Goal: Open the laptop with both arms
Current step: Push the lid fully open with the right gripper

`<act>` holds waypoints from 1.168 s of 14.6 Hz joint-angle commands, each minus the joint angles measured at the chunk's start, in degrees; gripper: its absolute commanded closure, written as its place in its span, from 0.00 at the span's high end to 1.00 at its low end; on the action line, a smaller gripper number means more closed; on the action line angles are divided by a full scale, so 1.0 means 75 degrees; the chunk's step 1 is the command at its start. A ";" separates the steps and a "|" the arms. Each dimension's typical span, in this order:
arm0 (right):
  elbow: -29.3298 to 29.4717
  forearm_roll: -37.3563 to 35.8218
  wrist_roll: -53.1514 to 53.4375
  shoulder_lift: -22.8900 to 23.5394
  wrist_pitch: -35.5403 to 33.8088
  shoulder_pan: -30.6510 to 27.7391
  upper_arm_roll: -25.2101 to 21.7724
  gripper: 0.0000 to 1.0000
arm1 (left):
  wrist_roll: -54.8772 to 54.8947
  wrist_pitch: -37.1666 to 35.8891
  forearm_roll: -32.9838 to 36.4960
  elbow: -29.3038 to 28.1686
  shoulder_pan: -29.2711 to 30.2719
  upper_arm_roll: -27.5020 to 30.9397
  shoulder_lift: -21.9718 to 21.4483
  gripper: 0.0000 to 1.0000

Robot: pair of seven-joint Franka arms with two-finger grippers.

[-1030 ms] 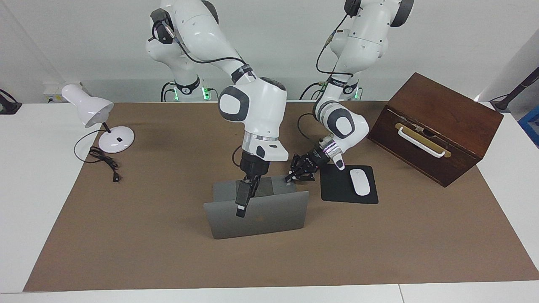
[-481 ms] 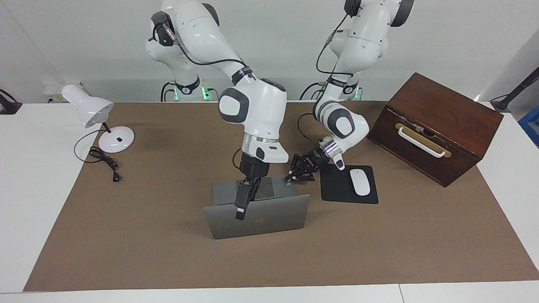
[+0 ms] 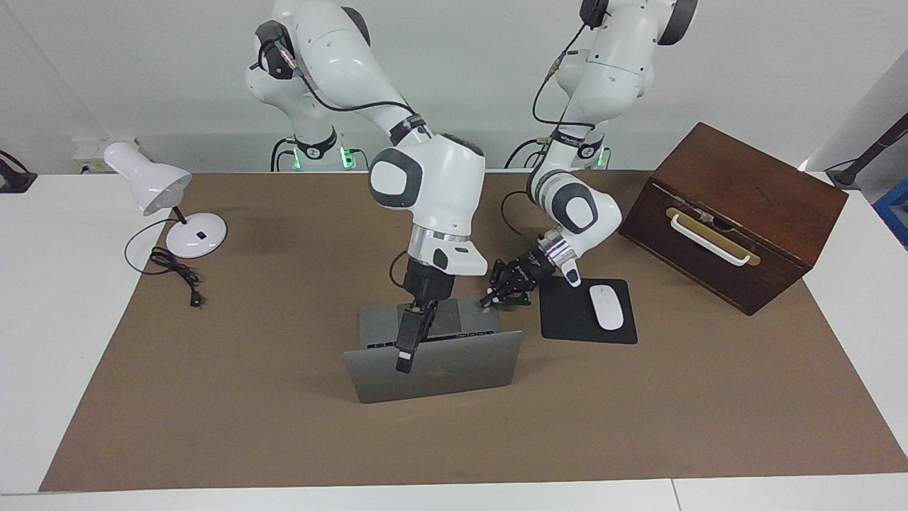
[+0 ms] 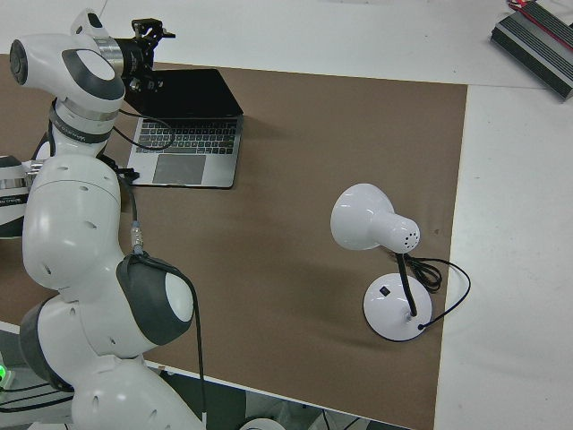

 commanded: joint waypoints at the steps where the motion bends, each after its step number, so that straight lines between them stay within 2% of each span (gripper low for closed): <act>1: 0.0333 -0.0010 0.0393 0.0095 -0.0463 -0.0103 0.0061 1.00 | 0.0419 0.0319 -0.0185 0.0258 0.0204 0.0079 0.0603 0.00; 4: 0.0321 0.0868 0.0382 -0.0198 -0.1200 -0.0115 0.0038 1.00 | 0.0419 0.0319 -0.0185 0.0258 0.0204 0.0079 0.0603 0.00; 11: 0.0157 0.1396 0.0312 -0.0901 -0.2490 -0.0162 0.0085 1.00 | 0.0419 0.0319 -0.0162 0.0258 0.0204 0.0079 0.0591 0.00; 17: 0.0168 0.2147 0.0335 -0.1452 -0.3521 -0.0443 0.0050 1.00 | 0.0407 0.0330 0.0306 0.0398 0.0251 0.0091 0.0509 0.00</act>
